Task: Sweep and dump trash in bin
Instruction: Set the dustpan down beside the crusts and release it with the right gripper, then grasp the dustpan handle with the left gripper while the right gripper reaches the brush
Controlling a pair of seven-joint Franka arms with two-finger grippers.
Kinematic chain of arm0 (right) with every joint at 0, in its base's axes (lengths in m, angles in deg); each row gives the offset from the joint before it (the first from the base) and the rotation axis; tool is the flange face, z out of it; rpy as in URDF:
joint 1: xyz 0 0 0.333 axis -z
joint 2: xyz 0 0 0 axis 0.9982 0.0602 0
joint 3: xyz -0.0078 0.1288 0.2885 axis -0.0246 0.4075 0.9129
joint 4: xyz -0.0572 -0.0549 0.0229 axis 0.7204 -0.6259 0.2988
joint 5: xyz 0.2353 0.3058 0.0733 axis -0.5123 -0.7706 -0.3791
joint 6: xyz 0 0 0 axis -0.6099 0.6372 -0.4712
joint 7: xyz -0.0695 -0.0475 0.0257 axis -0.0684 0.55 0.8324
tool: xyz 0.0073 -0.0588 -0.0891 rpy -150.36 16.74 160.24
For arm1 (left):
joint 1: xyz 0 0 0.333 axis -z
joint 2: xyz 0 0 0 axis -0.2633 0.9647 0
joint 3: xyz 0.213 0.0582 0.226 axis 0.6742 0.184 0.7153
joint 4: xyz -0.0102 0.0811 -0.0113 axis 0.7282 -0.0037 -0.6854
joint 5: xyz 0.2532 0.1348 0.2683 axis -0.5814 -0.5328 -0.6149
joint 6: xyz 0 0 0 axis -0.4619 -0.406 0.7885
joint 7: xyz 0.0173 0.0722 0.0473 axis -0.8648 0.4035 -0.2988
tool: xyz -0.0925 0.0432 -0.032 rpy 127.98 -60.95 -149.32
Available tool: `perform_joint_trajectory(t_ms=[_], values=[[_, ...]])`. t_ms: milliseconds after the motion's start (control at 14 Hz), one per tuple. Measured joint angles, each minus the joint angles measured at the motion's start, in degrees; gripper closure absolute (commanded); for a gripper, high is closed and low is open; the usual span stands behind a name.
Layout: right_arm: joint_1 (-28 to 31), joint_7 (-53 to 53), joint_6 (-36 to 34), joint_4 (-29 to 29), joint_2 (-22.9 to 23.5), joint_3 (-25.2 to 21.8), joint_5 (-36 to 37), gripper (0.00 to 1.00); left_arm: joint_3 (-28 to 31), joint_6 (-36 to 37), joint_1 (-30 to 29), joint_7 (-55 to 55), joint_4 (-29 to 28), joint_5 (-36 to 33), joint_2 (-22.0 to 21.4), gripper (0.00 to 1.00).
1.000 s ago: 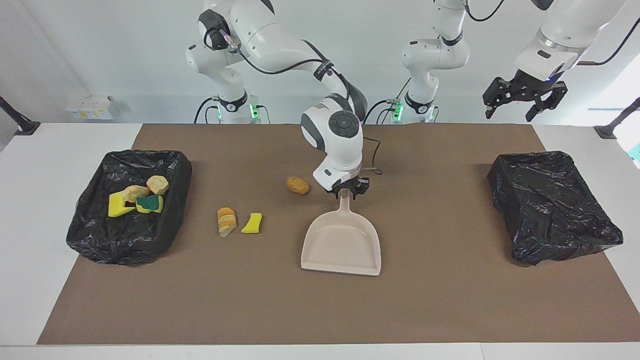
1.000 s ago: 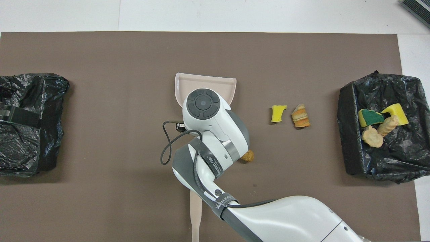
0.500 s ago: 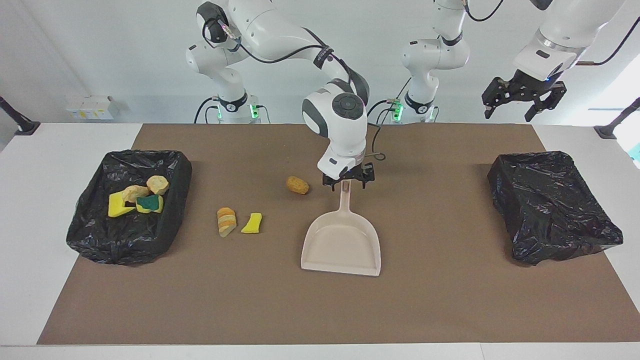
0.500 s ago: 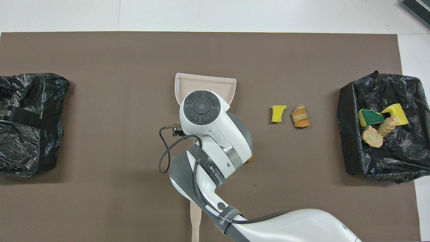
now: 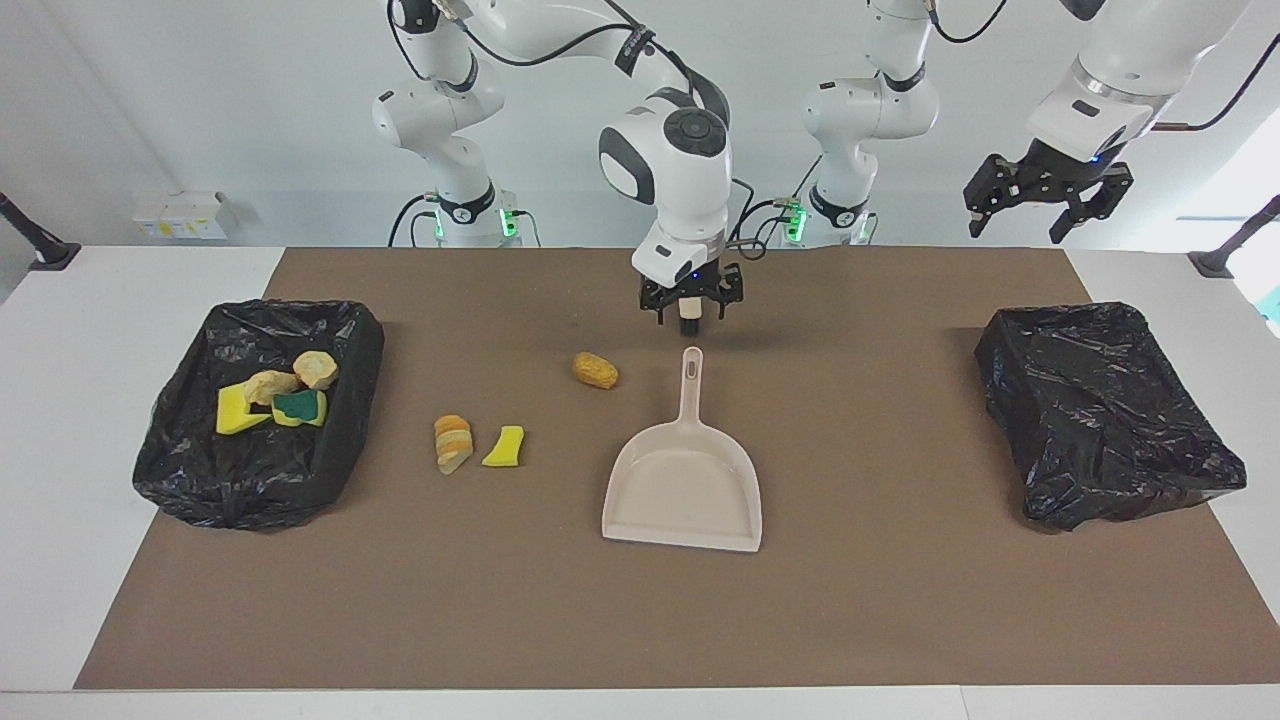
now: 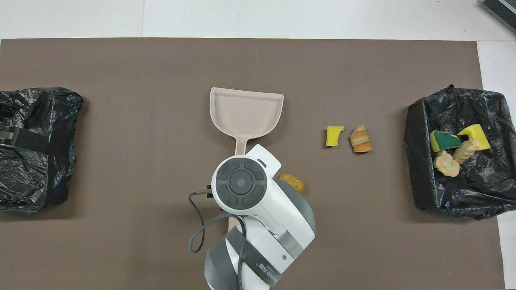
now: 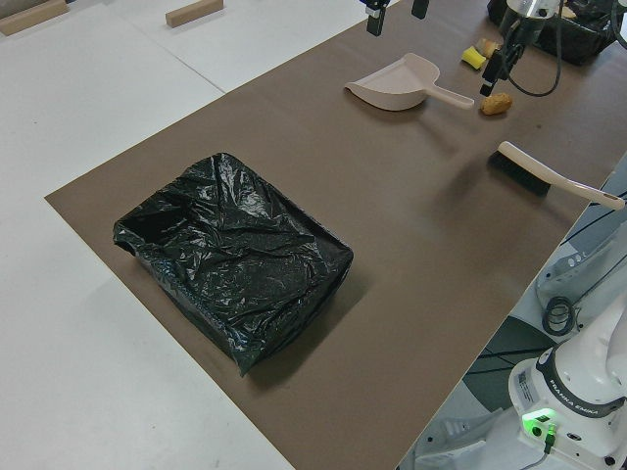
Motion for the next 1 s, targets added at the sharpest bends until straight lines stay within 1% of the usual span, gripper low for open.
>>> perform_joint_trajectory(t_ms=[214, 357, 571, 786, 1000], values=[[-2.68, -4.24, 0.17, 5.84, -4.39, 0.04, 0.0, 0.0, 0.0, 0.0, 0.0, -0.01, 0.0, 0.0, 0.0, 0.0], [-4.7, -7.03, 1.69, 9.8, -6.71, 0.07, -0.22, 0.0, 0.0, 0.0, 0.0, -0.01, 0.0, 0.0, 0.0, 0.0], [-6.76, -7.67, 3.79, 15.34, -9.78, 0.09, -4.71, 0.0, -0.06, -0.18, 0.0, -0.03, -0.37, 0.0, -0.18, 0.0], [-8.77, -7.72, 4.35, 20.39, -12.71, 0.08, -8.59, 0.0, -0.33, -2.89, 0.29, -0.26, -2.36, 0.12, -0.85, 0.0], [-12.0, -8.4, 6.58, 24.82, -13.38, 0.12, -12.0, 0.0, -0.54, -6.26, 3.35, -0.71, -4.96, 0.16, -0.96, 0.0]])
